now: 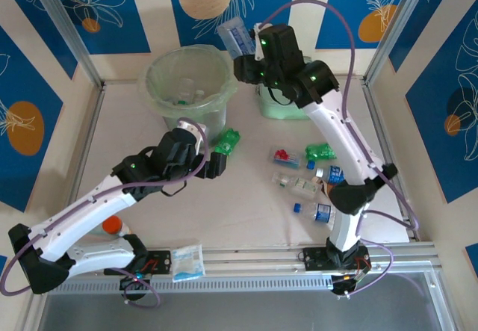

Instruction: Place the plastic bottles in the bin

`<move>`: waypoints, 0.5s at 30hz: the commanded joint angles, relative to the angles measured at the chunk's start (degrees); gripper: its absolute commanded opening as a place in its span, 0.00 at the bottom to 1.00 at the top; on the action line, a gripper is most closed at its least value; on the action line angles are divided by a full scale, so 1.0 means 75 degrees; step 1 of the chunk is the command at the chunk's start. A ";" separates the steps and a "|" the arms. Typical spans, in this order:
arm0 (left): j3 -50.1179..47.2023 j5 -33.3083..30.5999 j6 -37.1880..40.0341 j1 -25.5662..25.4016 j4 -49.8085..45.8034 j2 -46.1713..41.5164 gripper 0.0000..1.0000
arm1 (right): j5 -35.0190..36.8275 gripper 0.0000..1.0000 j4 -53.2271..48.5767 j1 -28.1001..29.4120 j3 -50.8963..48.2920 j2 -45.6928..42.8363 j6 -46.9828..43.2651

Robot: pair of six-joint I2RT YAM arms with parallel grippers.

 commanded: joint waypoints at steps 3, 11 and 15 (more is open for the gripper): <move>-0.0164 0.0099 -0.0021 0.0055 0.0181 -0.0148 0.92 | -0.0543 0.46 -0.1062 0.0185 0.2346 0.1659 0.0295; -0.0305 0.0032 0.0086 0.0057 0.0173 -0.0240 0.92 | -0.1326 0.54 -0.0384 0.0186 0.2196 0.2171 0.0886; -0.0270 0.0005 0.0167 0.0058 0.0146 -0.0248 0.92 | -0.1415 0.66 -0.0304 0.0197 0.2202 0.2177 0.0973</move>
